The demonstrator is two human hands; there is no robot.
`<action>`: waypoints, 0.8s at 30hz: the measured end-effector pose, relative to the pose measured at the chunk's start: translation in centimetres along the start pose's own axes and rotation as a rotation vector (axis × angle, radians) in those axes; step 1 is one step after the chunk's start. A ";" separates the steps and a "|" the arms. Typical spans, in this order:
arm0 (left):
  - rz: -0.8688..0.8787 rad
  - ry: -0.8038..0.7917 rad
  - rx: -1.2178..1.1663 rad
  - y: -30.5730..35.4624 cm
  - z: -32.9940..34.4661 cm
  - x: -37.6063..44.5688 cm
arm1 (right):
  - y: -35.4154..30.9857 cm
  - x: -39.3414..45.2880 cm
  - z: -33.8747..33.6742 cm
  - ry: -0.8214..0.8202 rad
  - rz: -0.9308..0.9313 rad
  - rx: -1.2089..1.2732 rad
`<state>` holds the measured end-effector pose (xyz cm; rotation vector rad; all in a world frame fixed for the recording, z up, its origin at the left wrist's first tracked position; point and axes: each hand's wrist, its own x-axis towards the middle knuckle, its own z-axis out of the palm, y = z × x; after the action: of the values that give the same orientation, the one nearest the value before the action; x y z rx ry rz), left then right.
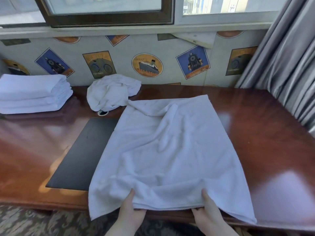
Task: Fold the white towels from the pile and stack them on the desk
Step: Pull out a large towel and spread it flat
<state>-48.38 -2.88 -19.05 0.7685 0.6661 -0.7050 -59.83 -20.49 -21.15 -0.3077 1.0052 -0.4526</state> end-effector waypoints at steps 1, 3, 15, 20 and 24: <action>-0.008 0.001 -0.008 0.1 -0.1 0.0 | 0.0 -0.1 0.0 0.020 0.006 0.007; -0.027 0.007 -0.005 0.3 -0.2 -0.2 | -0.2 -0.1 -0.2 0.070 0.008 0.000; -0.038 -0.048 -0.065 0.5 -1.4 -1.0 | -0.3 -1.5 -0.8 0.096 0.003 0.121; -0.025 -0.018 -0.083 0.9 1.0 -1.1 | -1.1 -2.6 1.8 0.097 -0.052 0.251; -0.018 0.016 0.061 0.2 2.4 -1.6 | -1.3 -3.3 2.6 -0.025 -0.017 0.286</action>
<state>-48.45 -4.21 -16.46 0.8257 0.6692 -0.7392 -59.41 -19.92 -16.85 -0.0647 0.9005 -0.5989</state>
